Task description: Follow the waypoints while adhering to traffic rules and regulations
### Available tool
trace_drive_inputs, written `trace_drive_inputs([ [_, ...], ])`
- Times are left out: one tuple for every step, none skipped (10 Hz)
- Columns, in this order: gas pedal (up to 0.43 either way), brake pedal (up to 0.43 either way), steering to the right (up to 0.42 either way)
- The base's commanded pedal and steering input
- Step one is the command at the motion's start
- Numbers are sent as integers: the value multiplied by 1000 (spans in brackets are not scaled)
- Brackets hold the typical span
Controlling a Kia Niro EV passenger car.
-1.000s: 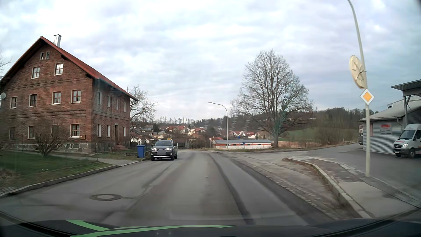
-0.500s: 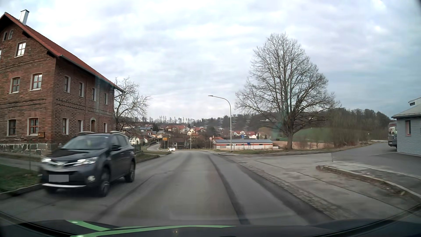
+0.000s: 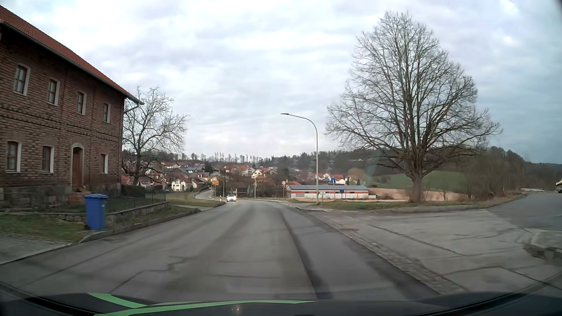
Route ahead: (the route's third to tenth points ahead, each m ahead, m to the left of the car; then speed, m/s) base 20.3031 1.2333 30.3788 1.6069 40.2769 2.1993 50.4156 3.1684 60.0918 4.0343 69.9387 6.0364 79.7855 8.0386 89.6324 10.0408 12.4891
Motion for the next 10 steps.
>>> trace_drive_inputs([
  [47,0,-6],
  [47,0,-6],
  [47,0,-6],
  [47,0,-6],
  [47,0,-6],
  [47,0,-6],
  [47,0,-6],
  [47,0,-6],
  [47,0,-6],
  [47,0,-6],
])
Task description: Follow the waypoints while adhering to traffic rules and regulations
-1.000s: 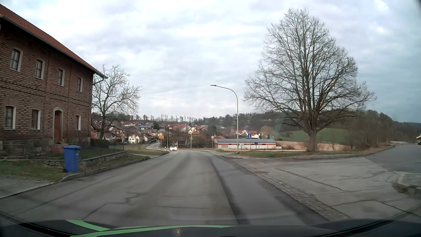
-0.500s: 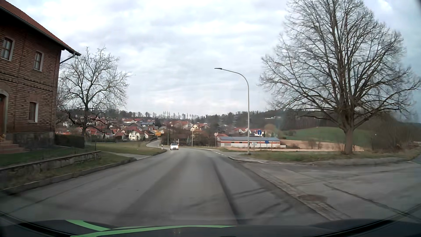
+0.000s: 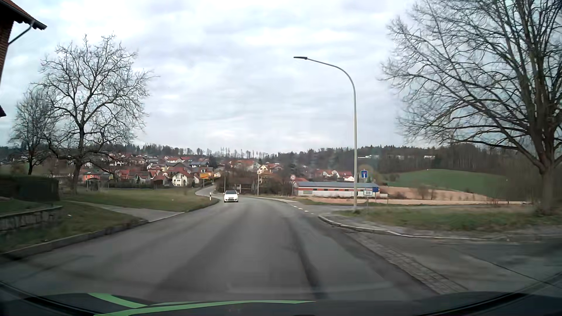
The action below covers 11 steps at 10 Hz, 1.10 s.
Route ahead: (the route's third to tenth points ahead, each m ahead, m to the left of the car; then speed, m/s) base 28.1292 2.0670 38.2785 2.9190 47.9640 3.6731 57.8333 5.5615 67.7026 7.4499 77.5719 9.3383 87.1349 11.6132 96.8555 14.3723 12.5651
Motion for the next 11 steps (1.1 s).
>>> trace_drive_inputs([
  [47,0,-6],
  [47,0,-6],
  [47,0,-7],
  [47,0,-8],
  [47,0,-9],
  [47,0,-9],
  [47,0,-9],
  [47,0,-8],
  [47,0,-8],
  [47,0,-8],
  [47,0,-8],
])
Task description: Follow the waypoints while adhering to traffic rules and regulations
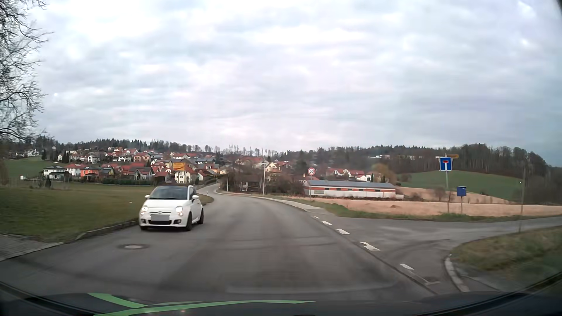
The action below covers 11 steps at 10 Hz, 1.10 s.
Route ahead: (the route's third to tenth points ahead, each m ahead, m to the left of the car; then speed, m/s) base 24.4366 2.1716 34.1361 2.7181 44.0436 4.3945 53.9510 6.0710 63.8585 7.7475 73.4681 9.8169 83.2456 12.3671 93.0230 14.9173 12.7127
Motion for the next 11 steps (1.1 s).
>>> trace_drive_inputs([
  [47,0,-8],
  [47,0,-9],
  [47,0,-12],
  [47,0,-15],
  [47,0,-16],
  [47,0,-16],
  [47,0,-18],
  [47,0,-18],
  [47,0,-19],
  [47,0,-18],
  [47,0,-19],
])
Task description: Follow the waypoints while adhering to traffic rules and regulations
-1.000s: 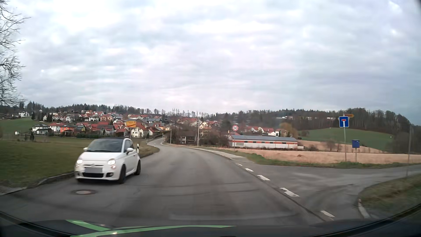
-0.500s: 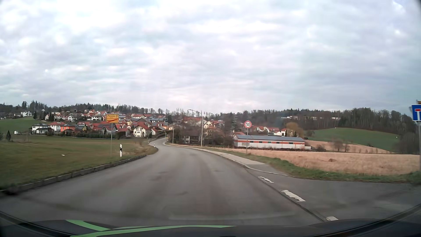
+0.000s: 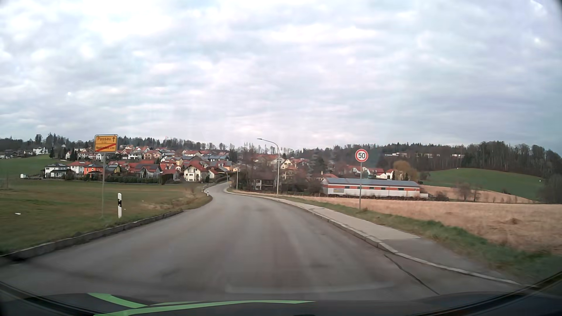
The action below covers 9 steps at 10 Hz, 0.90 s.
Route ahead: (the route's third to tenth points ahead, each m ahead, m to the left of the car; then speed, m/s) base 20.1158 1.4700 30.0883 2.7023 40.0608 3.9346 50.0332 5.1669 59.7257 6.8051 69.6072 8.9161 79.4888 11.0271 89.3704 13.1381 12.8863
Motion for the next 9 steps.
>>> trace_drive_inputs([
  [47,0,-18],
  [47,0,-17],
  [47,0,-16],
  [47,0,-15],
  [47,0,-14],
  [47,0,-13],
  [47,0,-13],
  [47,0,-13],
  [39,0,-14],
])
